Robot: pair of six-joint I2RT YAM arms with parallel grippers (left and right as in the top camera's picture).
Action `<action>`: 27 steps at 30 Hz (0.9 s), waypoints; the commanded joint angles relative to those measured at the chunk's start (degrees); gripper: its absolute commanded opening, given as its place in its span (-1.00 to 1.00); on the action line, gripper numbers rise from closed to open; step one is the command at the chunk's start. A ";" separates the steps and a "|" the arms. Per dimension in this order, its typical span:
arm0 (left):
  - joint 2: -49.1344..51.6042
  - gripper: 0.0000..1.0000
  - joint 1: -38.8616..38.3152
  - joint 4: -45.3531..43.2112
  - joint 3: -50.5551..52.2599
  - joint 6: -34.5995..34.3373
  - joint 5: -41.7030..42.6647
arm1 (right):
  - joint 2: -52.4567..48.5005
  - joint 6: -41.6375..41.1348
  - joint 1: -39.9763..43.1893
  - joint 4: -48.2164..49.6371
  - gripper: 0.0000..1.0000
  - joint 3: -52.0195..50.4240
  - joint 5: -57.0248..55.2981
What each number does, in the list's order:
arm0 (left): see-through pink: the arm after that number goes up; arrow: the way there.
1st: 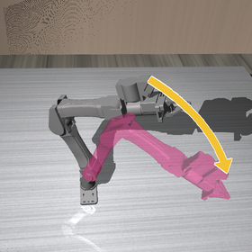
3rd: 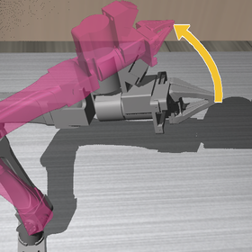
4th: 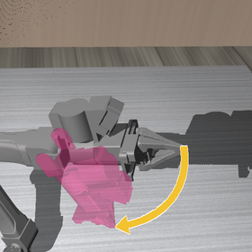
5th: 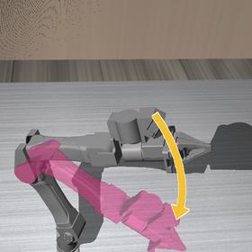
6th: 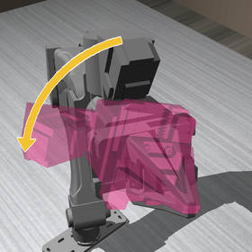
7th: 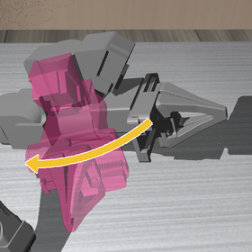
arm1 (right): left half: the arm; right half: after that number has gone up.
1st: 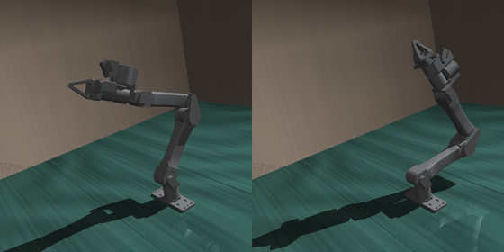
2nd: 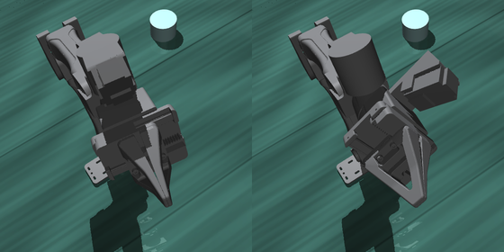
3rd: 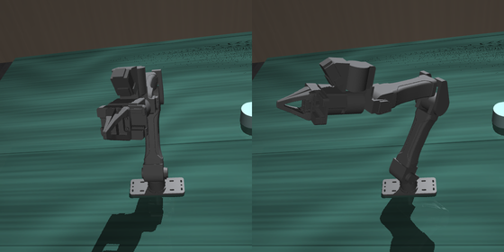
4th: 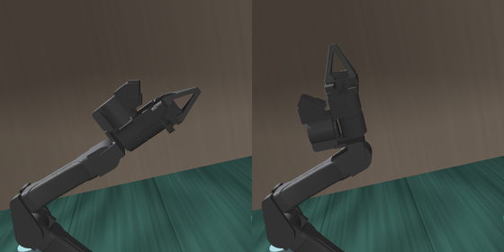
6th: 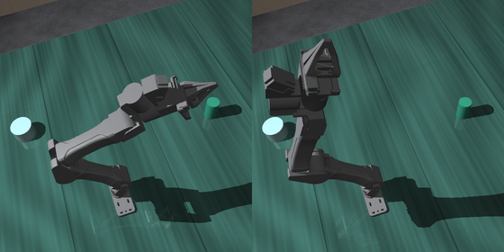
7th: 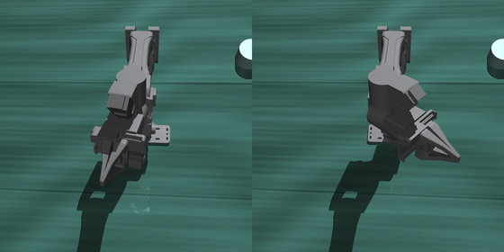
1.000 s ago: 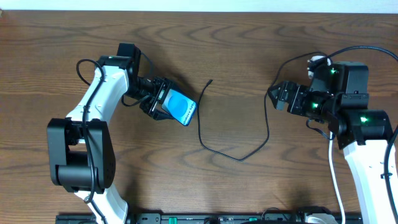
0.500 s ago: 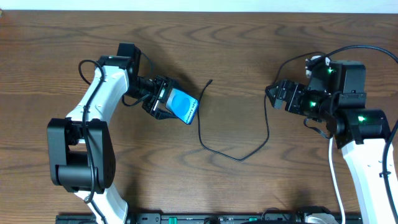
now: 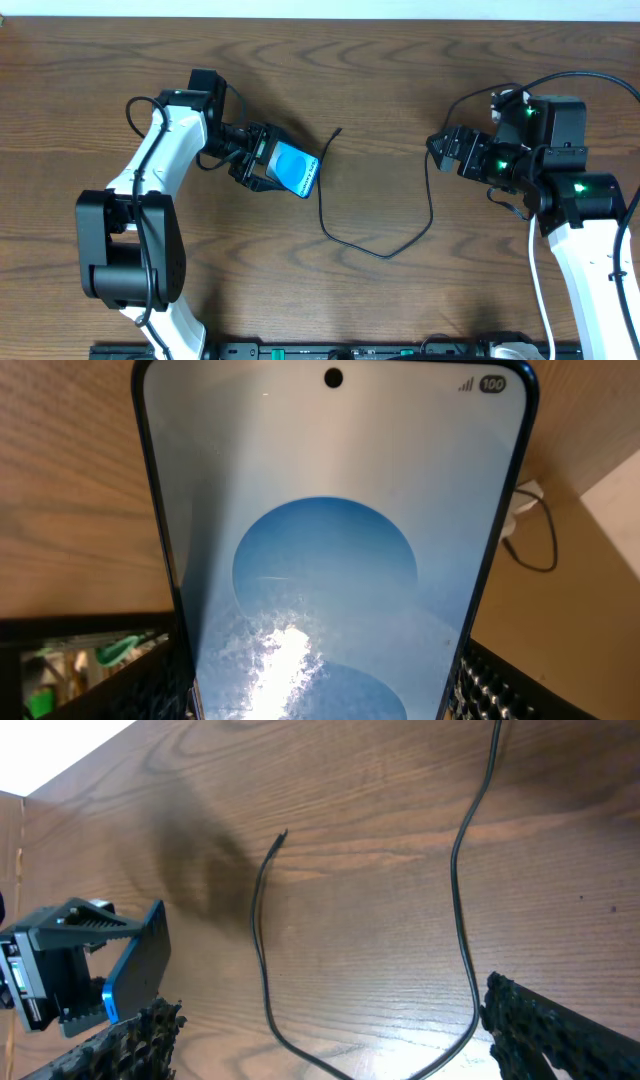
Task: Plug charger to phone and switch on socket
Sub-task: 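Carry the held phone rightward toward the table center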
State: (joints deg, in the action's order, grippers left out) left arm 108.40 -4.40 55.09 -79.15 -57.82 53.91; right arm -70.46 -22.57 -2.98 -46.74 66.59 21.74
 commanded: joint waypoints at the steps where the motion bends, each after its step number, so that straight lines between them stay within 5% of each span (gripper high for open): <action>1: -1.86 0.28 -0.20 0.13 -0.37 -5.86 2.23 | -0.07 -1.05 -0.50 0.50 0.91 1.14 1.05; 27: -1.86 0.26 -0.17 0.15 -0.37 -11.50 14.71 | -0.07 -0.98 -0.48 0.70 0.93 1.14 0.90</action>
State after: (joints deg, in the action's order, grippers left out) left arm 108.40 -4.40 55.09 -79.15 -68.84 64.60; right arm -70.46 -23.05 -2.98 -46.17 66.59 22.31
